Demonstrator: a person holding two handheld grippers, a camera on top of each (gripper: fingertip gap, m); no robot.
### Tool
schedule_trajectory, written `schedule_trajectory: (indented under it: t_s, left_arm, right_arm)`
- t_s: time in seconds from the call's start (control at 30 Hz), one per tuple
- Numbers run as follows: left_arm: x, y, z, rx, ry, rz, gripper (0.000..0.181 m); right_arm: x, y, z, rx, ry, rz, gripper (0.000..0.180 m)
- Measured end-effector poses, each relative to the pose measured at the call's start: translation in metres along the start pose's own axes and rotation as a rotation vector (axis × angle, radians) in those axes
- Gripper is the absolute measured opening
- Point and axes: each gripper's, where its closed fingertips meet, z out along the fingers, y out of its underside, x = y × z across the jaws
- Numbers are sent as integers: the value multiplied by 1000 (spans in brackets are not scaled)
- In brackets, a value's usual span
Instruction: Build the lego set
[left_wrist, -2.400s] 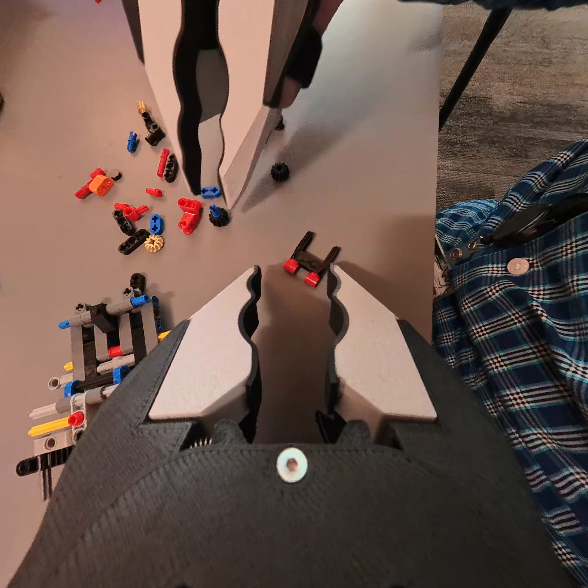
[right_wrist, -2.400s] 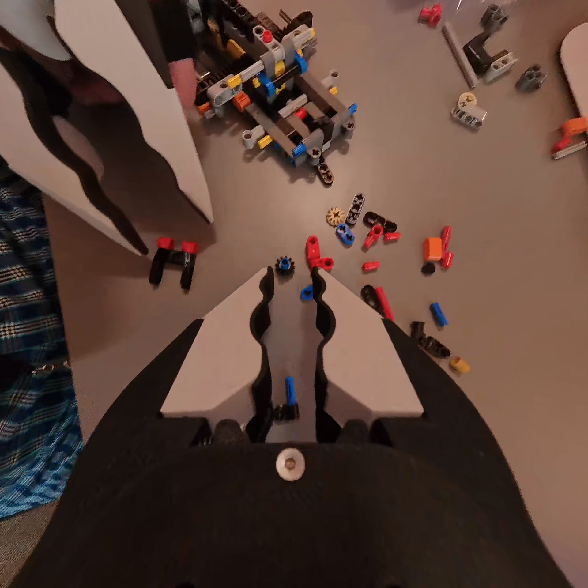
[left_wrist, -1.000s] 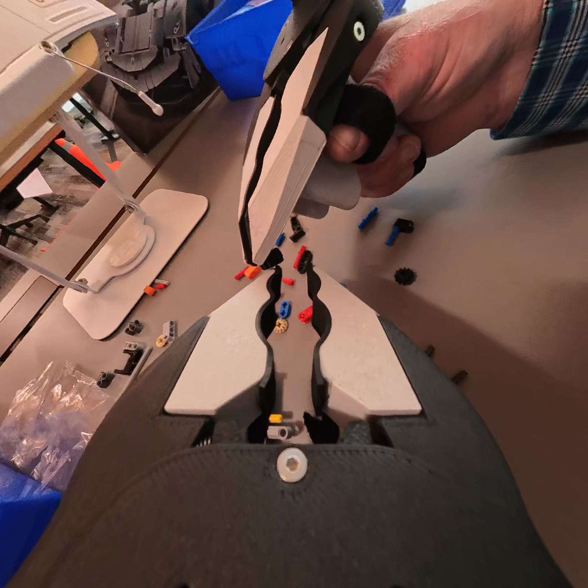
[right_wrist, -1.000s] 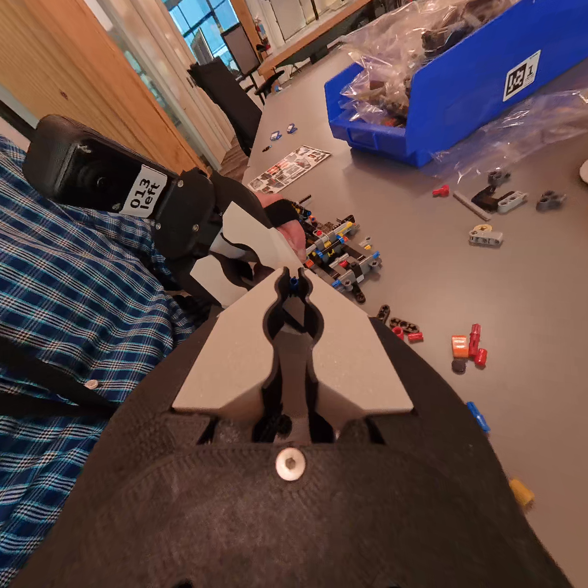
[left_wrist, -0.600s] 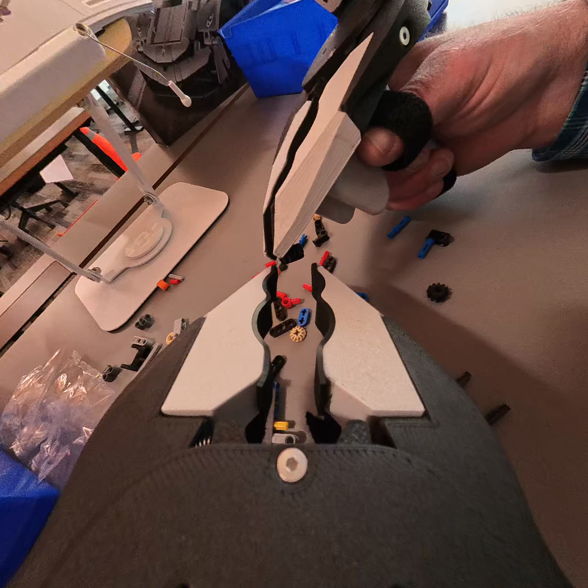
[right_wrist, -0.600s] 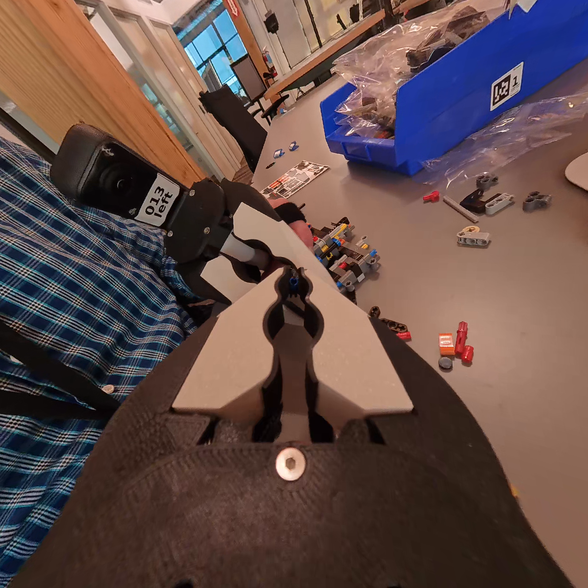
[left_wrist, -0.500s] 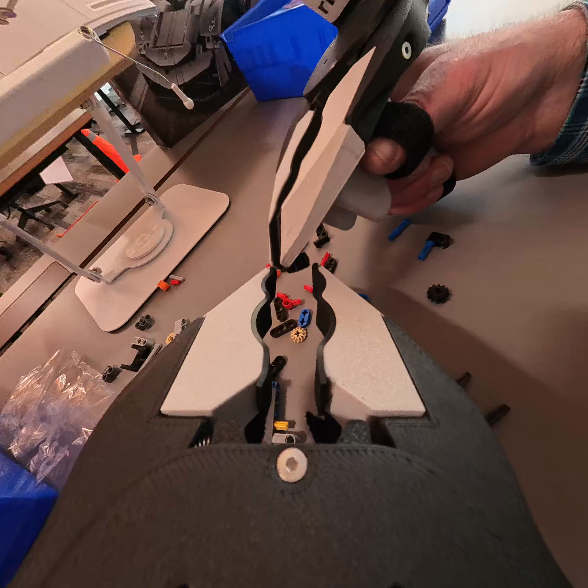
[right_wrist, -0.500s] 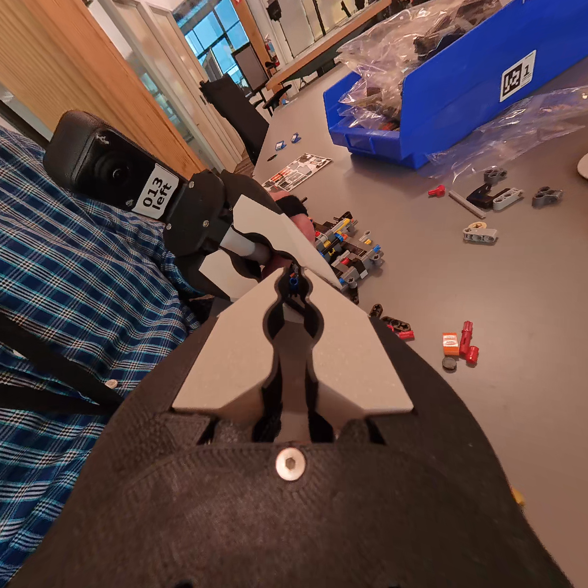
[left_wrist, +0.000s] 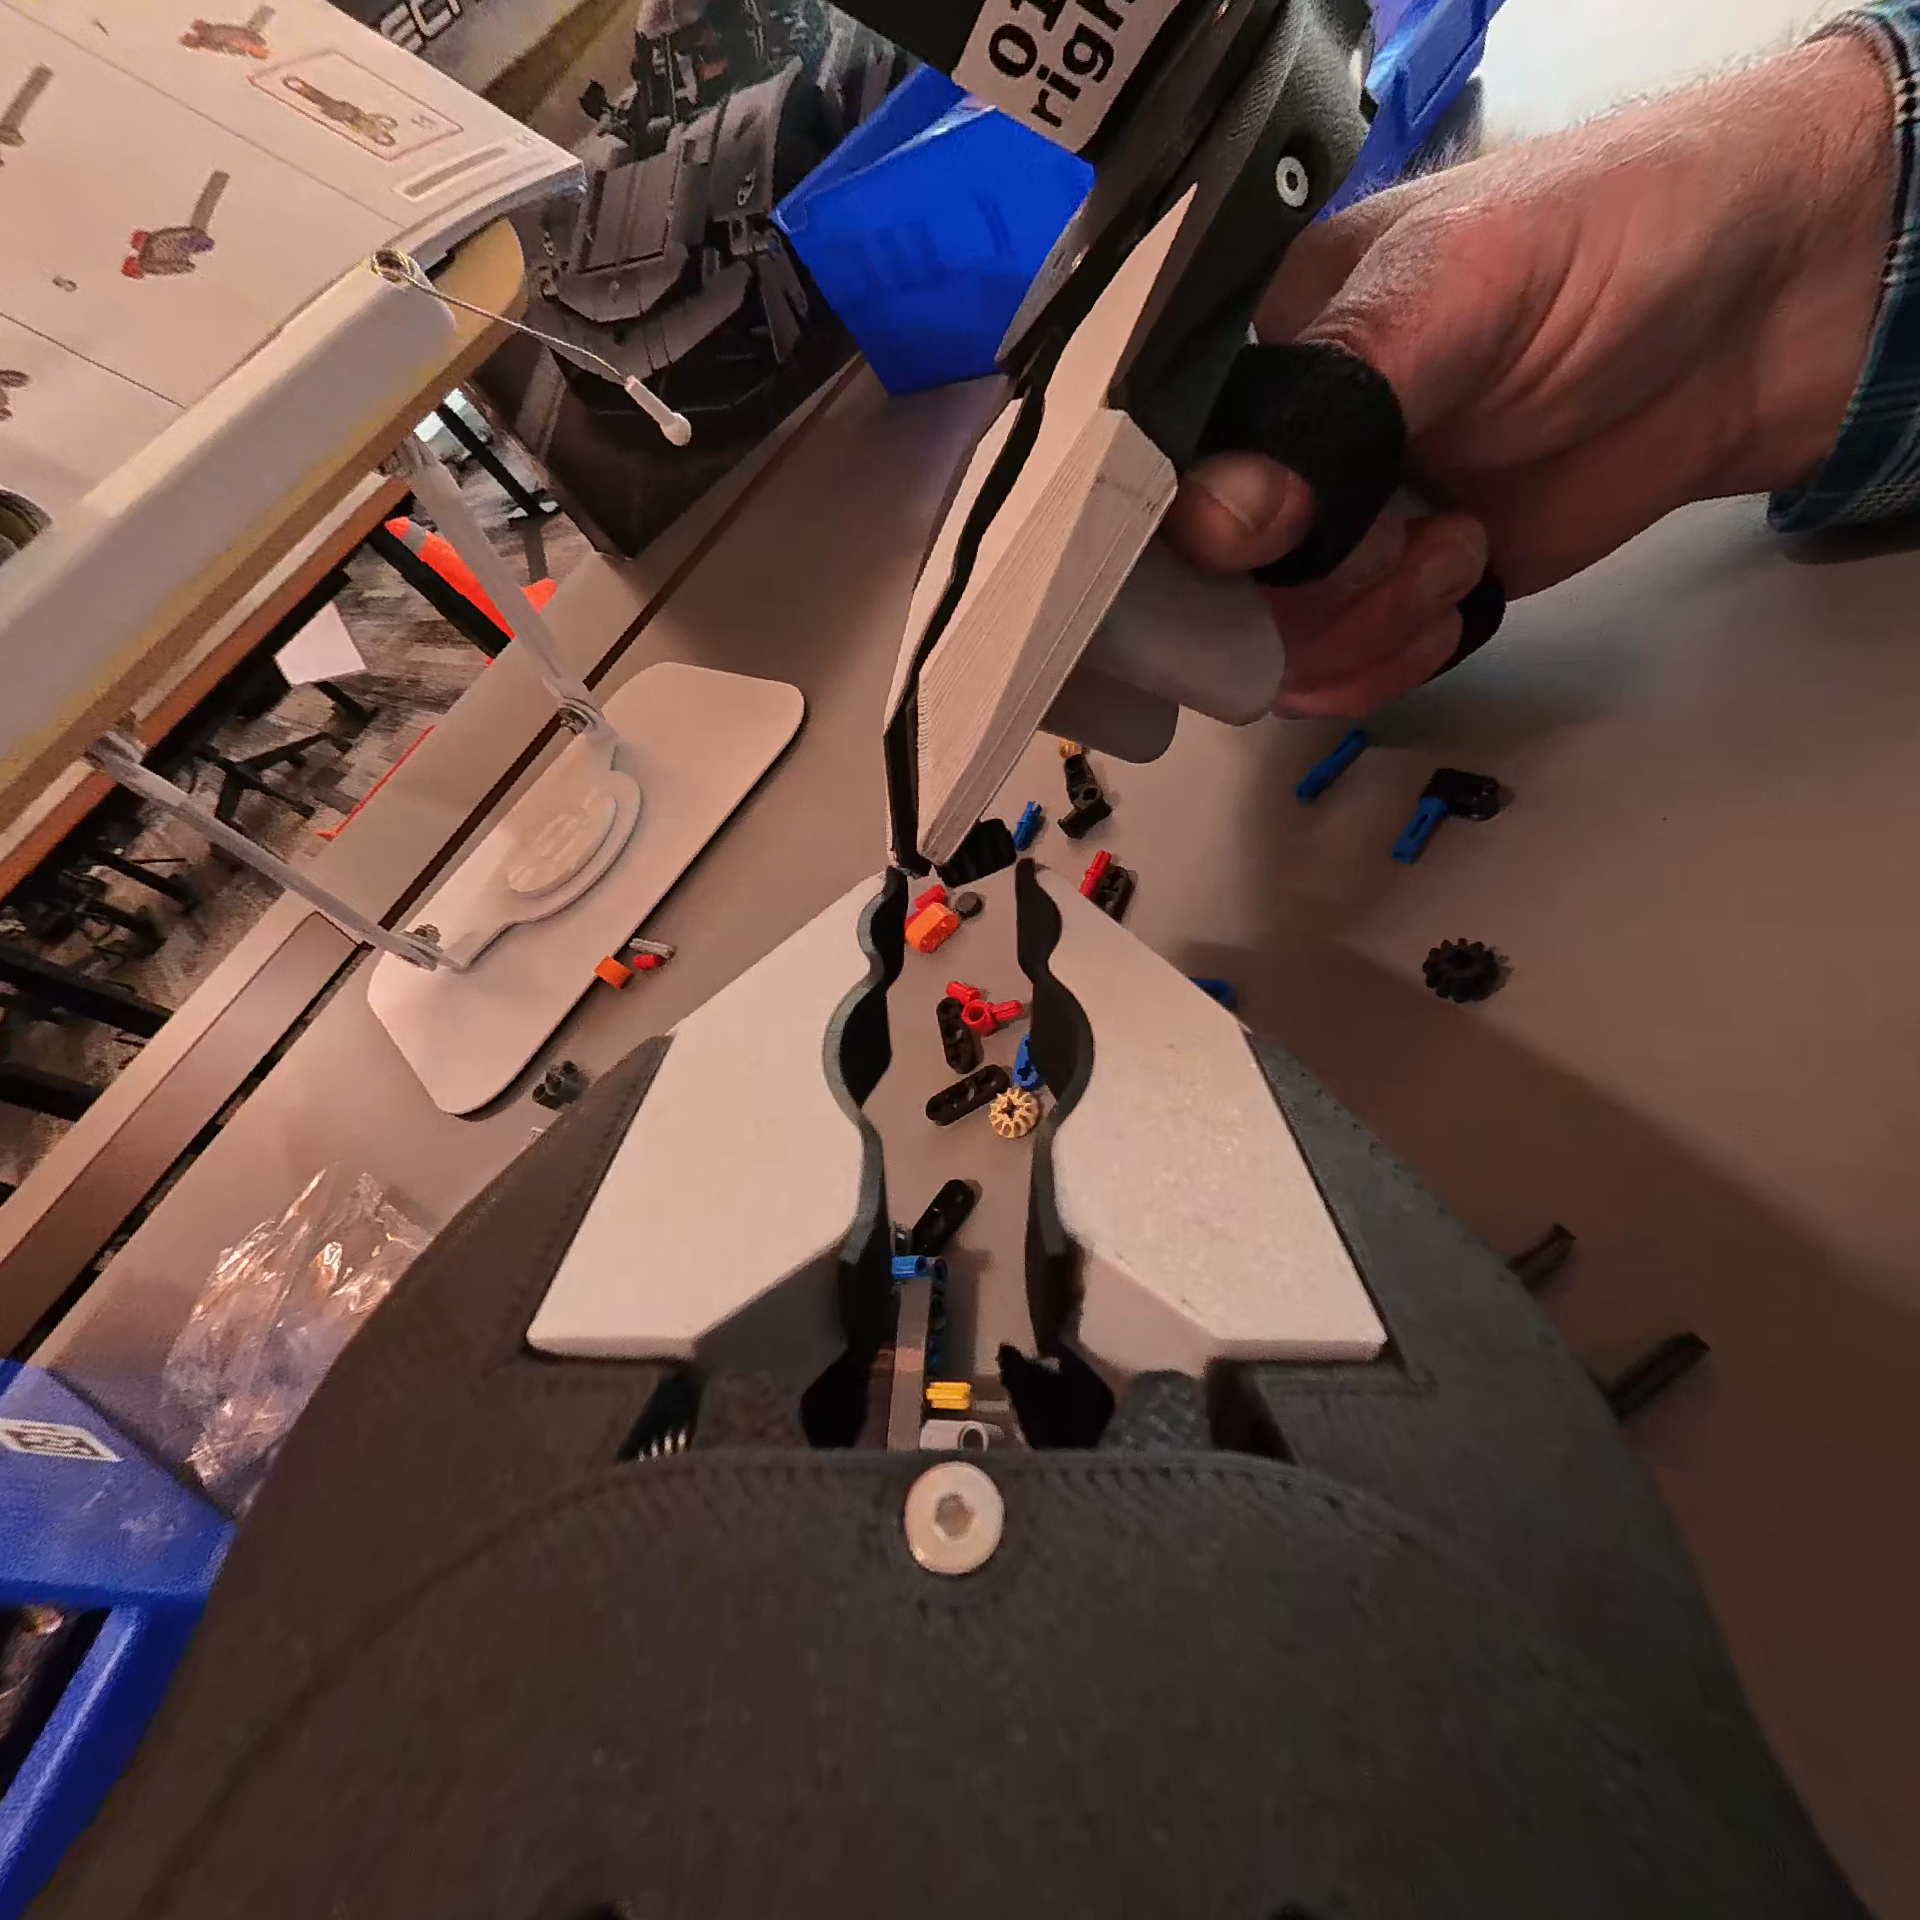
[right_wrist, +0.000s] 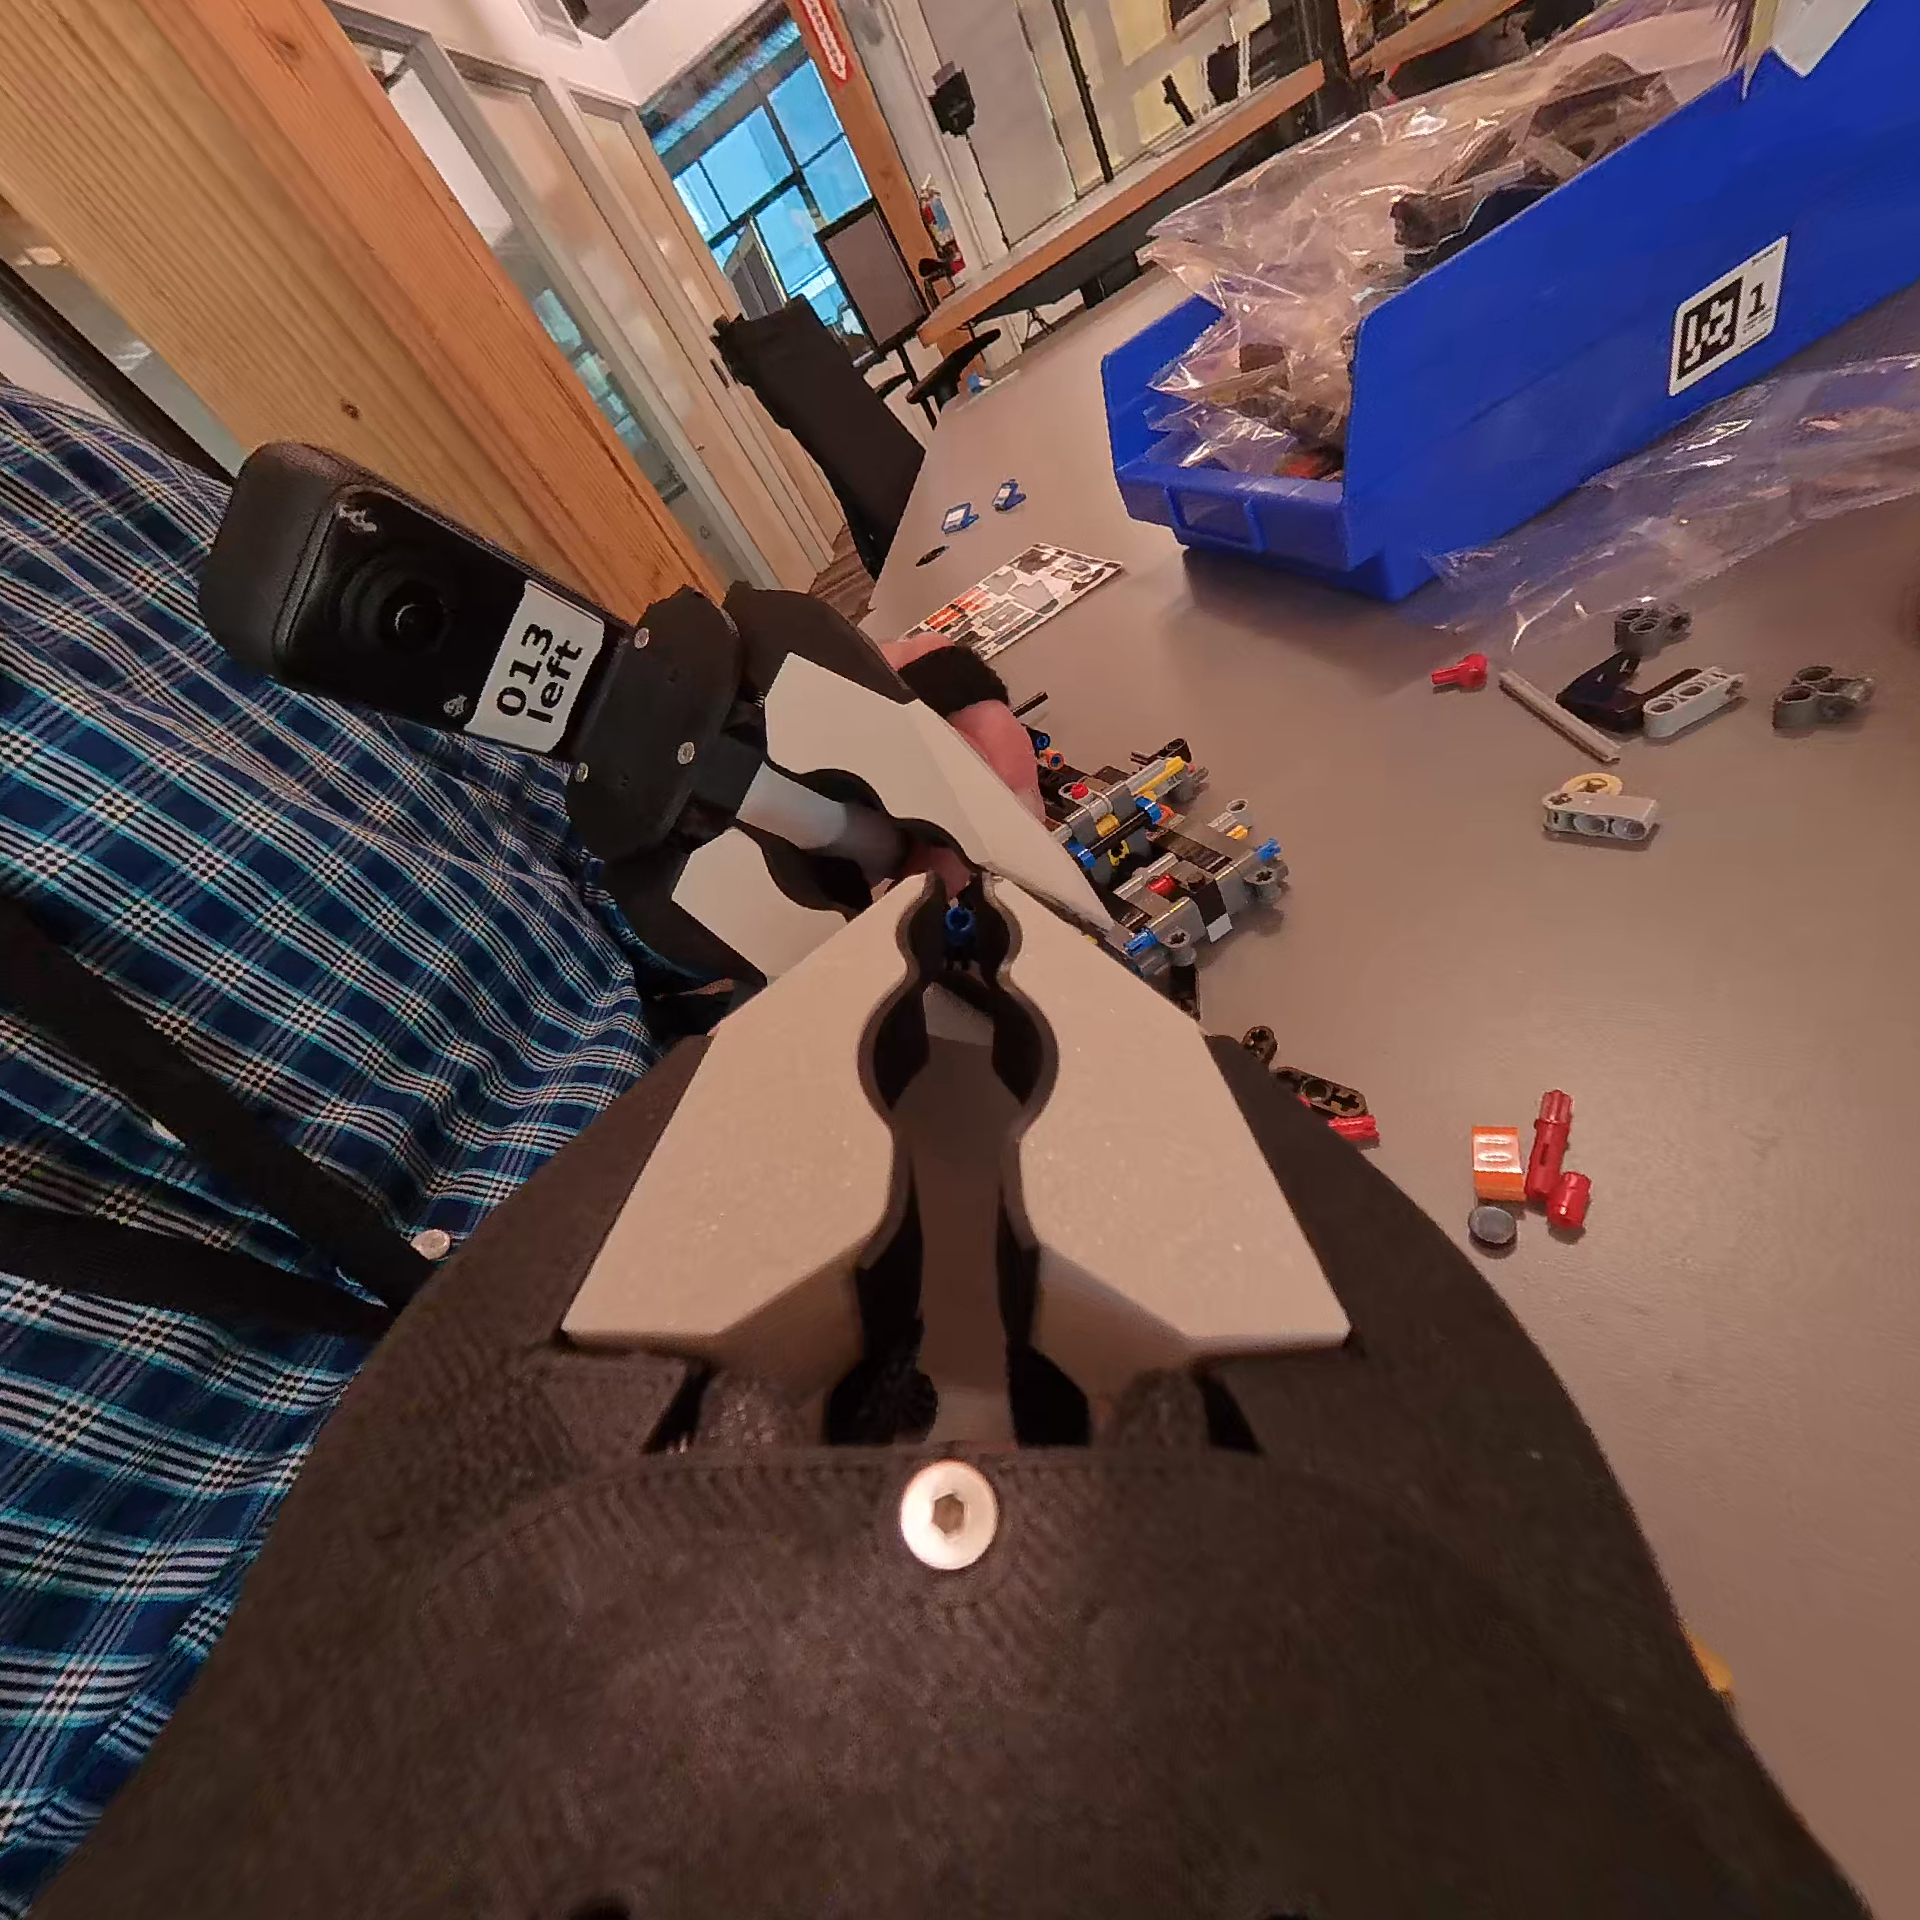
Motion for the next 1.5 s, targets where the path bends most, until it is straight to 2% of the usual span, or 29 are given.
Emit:
schedule_trajectory:
  t_s: [1.23,1.33,1.5]
  left_arm:
    - [-8,-7,-4,30,-64,33,18]
    - [-9,-10,-6,46,-63,28,21]
    - [-11,-20,-9,79,-101,49,25]
  right_arm:
    - [7,-2,-8,16,37,-10,3]
    - [7,-6,-10,41,35,-1,3]
    - [0,-23,-12,197,-37,126,3]
